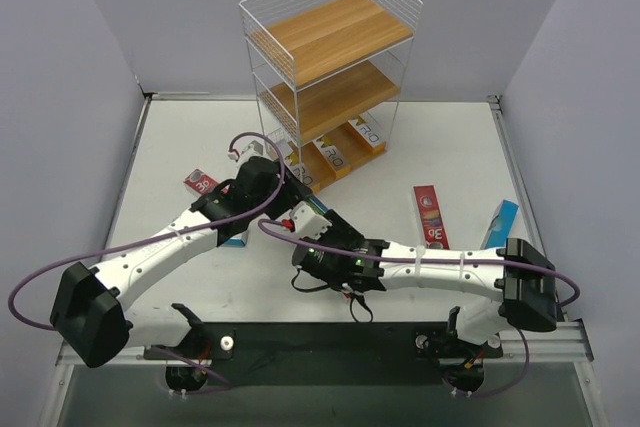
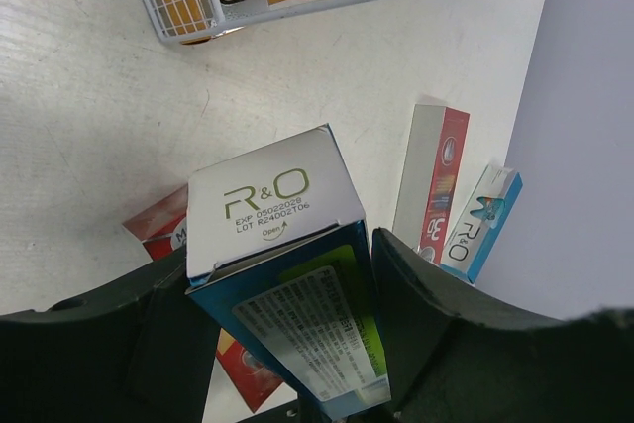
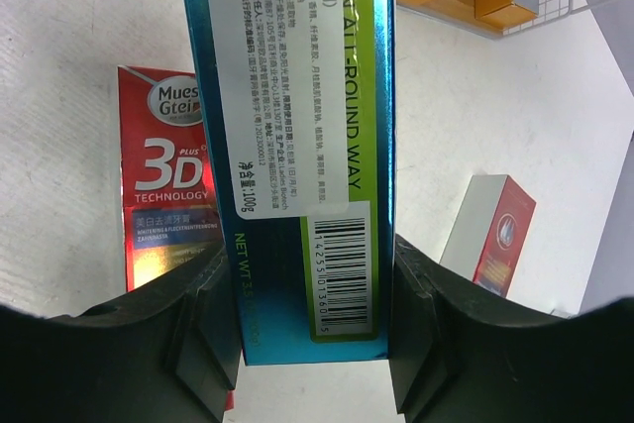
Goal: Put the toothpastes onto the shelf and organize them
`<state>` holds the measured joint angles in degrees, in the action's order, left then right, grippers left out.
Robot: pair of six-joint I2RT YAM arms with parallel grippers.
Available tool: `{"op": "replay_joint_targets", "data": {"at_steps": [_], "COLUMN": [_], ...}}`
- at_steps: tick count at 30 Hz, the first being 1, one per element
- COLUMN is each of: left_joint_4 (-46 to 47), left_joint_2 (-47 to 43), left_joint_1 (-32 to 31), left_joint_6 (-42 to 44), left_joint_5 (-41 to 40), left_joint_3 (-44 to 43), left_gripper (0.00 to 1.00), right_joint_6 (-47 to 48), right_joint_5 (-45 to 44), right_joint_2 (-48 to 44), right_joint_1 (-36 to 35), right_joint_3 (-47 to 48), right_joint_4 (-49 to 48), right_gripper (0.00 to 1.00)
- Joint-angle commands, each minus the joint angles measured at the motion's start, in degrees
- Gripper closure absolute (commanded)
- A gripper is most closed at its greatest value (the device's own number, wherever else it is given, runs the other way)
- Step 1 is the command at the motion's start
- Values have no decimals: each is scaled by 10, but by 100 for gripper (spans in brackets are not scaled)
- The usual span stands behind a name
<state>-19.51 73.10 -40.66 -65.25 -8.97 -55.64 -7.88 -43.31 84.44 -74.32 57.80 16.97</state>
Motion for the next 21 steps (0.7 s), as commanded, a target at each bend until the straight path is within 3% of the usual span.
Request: {"op": "replay_joint_targets", "data": {"at_steps": [1,2,5,11,14,21], "left_joint_4": [45,52,89,179,250,430], "left_joint_2": [-35,-39,-57,-106,-132,-186], "left_joint_1": [0,1,11,44,73,146], "left_joint_6": [0,0,3,24,36,57], "left_joint_5": [-7,-8,-8,9,29,118], "left_joint_3": [19,30,54,108,146,236], "left_gripper": [53,60,68,75,78,81], "right_joint_6": [8,8,10,13,3,-65], "right_joint_5": [-23,-20,0,64,144,499], "right_joint_2": [-2,-6,-17,-57,-96,-195], "right_joint_1": [-6,-6,-4,17,53,218], "right_joint_3": [28,28,24,14,6,-15], "right_joint_4": [-7,-10,-16,-30,-41,-90], "right_gripper": [54,51,37,15,9,4]}}
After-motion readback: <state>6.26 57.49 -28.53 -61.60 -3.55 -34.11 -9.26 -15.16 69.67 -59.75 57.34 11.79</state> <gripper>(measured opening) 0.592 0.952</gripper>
